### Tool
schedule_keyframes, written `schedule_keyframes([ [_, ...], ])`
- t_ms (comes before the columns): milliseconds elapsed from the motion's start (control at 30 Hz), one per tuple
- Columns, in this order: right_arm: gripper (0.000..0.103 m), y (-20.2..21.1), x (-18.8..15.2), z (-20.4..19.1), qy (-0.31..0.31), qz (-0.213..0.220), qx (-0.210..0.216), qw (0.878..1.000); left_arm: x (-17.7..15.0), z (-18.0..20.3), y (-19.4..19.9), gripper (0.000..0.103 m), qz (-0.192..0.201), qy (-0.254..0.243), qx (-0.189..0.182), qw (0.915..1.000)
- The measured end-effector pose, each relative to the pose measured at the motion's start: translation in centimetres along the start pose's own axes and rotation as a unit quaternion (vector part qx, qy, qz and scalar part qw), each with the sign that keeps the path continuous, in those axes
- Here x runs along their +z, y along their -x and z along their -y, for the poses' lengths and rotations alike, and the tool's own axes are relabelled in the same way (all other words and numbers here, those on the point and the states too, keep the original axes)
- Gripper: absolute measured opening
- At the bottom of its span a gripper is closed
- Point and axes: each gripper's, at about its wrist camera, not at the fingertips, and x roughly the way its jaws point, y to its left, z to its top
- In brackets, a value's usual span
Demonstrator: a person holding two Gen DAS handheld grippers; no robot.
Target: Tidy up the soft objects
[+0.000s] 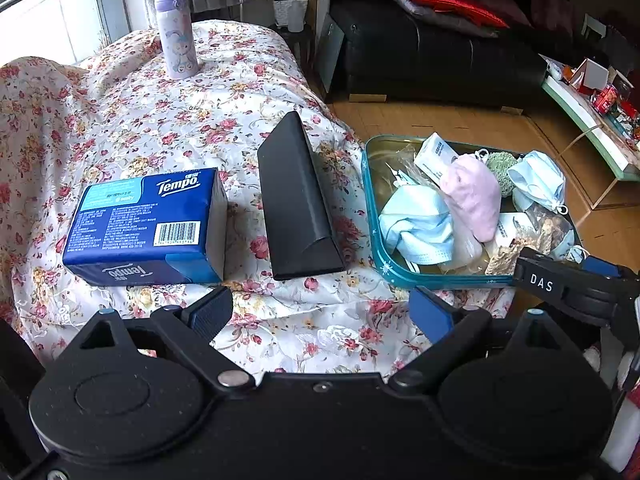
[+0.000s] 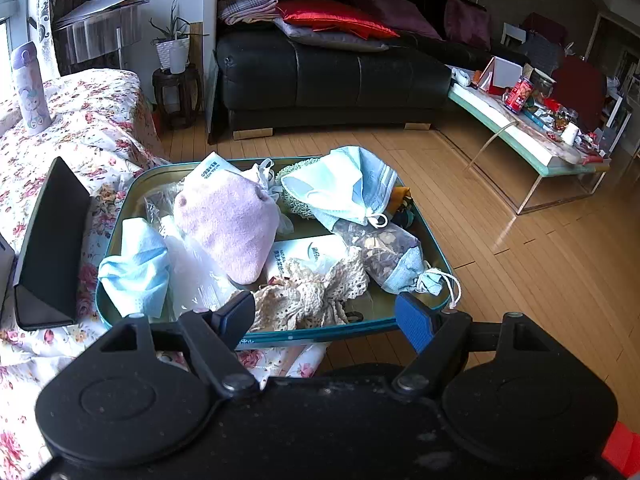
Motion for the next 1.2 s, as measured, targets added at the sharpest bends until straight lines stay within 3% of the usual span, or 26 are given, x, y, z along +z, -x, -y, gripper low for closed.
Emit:
schedule_keyframes([
  [1200, 0.077, 0.04, -0.11, 0.0, 0.0, 0.001, -0.001, 1.0, -0.4, -0.01, -0.09, 0.091, -0.005, -0.003, 0.006, 1.0],
])
